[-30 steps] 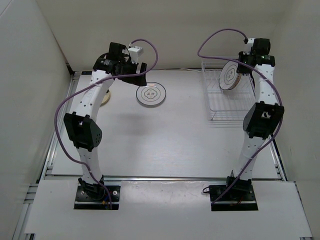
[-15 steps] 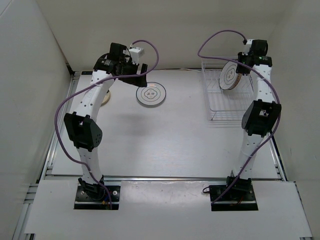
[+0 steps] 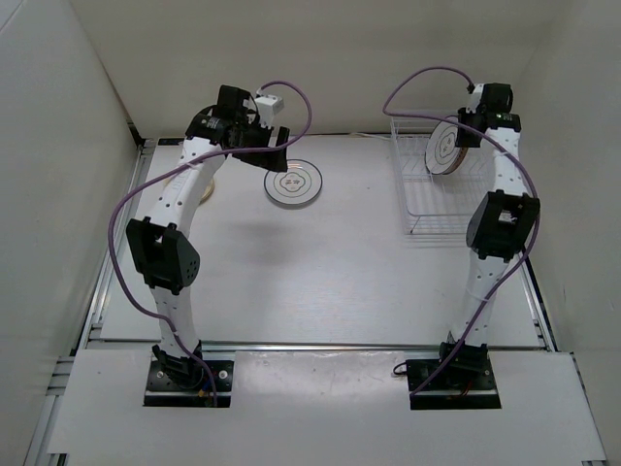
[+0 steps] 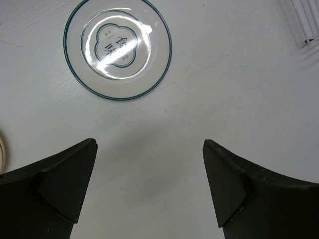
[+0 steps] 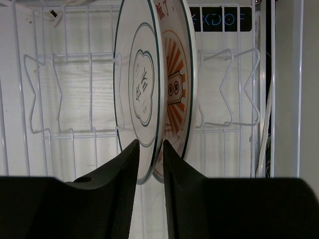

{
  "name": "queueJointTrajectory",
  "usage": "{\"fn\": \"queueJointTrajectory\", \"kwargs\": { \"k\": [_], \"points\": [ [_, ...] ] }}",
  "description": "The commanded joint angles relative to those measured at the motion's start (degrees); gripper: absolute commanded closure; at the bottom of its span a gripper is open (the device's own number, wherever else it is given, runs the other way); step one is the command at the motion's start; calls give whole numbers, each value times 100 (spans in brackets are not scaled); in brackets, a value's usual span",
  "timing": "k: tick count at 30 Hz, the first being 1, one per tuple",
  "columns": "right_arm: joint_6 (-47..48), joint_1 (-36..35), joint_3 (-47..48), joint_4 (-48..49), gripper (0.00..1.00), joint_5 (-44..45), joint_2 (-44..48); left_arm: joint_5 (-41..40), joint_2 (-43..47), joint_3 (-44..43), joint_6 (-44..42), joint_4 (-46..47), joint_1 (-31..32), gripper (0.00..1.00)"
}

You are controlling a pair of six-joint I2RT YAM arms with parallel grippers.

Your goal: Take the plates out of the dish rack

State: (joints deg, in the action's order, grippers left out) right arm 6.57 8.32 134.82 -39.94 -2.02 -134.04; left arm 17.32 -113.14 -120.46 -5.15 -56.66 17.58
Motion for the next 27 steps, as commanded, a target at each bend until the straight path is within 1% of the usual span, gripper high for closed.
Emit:
{"fn": "queueJointTrajectory", "kwargs": {
  "k": [1,2,4,5,8,12,17,19,22,24,26,27],
  "points": [
    [55,-14,360,259,71,53,-158,-106,108,23,-65,15,17,1],
    [55,-75,360,259,81,53,-219,-106,108,23,-65,15,17,1],
    [55,-76,360,259,91,53,-219,-159,108,23,-65,15,17,1],
    [55,-137,360,259,100,53,-219,-159,108,23,-65,15,17,1],
    [55,-190,360,259,100,175,-62,-159,108,23,-65,15,17,1],
    [-15,-313,247,259,100,491,438,-159,108,-30,-65,15,17,1],
    [-15,-602,132,400,100,1343,967,-89,108,-91,-13,15,17,1],
    [-15,-734,132,513,100,1826,1169,-27,108,-143,-13,15,17,1],
    [-15,-788,1,566,100,2275,1441,34,108,-144,40,15,17,1],
    [-15,-840,-70,567,100,2276,1705,95,108,-196,40,15,17,1],
    [46,-840,-333,567,100,2276,1985,96,56,-197,40,15,17,1],
    [133,-840,-412,567,100,2137,2082,148,55,-249,101,15,17,1]
  ]
}}
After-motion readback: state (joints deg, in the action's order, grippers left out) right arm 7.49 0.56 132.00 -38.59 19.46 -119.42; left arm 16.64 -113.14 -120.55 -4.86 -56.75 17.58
